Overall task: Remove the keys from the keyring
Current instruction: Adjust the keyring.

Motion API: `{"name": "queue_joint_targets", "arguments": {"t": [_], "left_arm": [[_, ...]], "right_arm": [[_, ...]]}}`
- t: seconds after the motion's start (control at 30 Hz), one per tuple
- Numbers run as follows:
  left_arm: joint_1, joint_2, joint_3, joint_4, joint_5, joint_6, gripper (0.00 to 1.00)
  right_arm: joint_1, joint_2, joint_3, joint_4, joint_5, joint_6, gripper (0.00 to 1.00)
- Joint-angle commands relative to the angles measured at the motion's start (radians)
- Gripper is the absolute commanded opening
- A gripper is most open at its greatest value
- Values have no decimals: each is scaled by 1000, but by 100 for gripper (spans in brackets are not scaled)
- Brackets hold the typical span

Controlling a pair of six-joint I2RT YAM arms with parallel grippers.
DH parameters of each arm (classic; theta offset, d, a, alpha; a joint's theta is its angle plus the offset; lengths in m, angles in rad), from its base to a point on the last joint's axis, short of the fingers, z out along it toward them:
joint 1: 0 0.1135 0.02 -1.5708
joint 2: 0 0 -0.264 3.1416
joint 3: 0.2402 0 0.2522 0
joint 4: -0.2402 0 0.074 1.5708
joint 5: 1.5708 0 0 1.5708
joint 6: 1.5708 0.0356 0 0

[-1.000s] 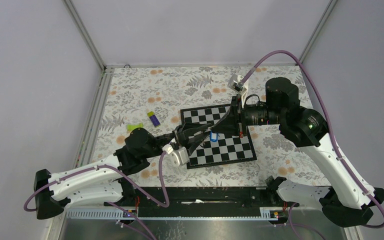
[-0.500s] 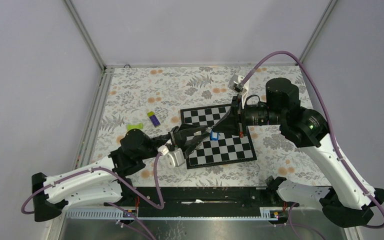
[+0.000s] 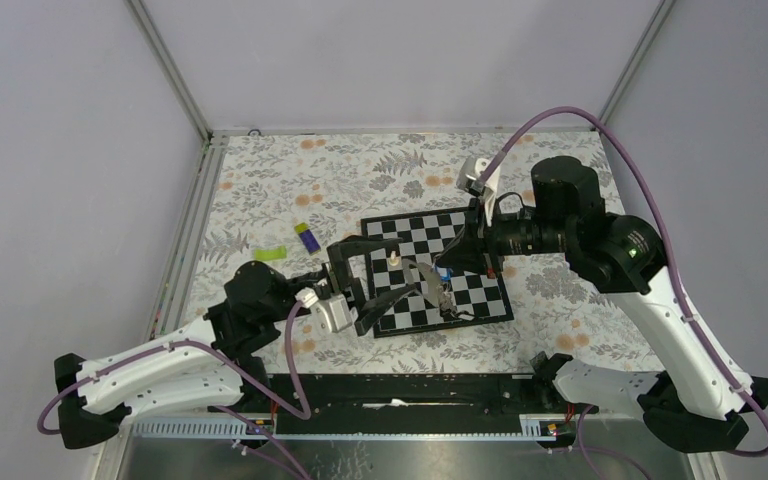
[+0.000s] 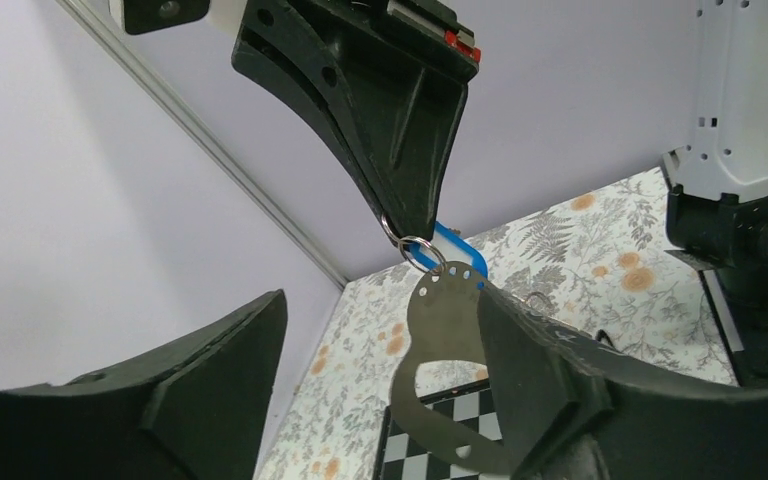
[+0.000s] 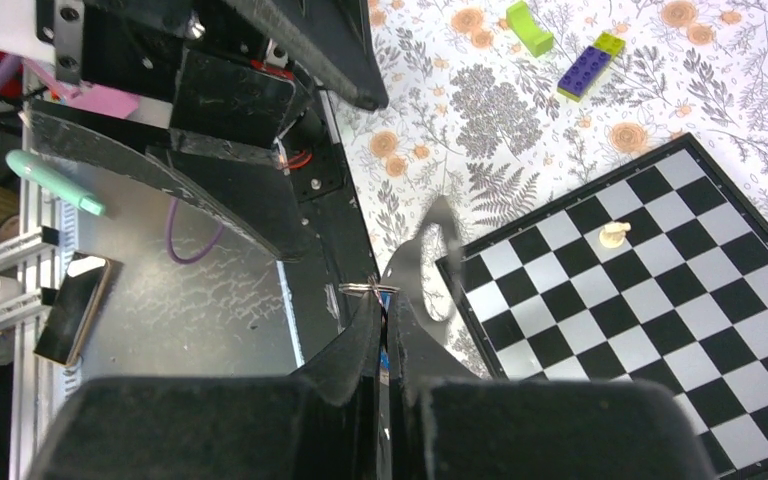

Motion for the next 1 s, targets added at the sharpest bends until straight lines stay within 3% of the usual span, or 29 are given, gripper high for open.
{"name": "queue_joint_targets", "arguments": {"t": [0.0,0.07,0.1,0.33,0.63,0.97], "left_arm": [[-2,-6,8,26,-6,-122,85],[-2,6,23,6,-25,-159,98],[-2,14,32,-5,-34,-174,99],[-2,54,84,-58,-10,-256,99],[-2,137,194,-147,-91,-348,99],[-2,143,193,-88,-46,-389,99]], "right_arm": [[-1,13,49,-61,53,-114,0],[-1,23,61,-83,85,-145,0],[0,28,68,-91,95,-160,0],[-1,45,112,-131,149,-238,0],[0,-52,1,5,75,-321,0],[-1,-48,14,-19,12,-413,0]]}}
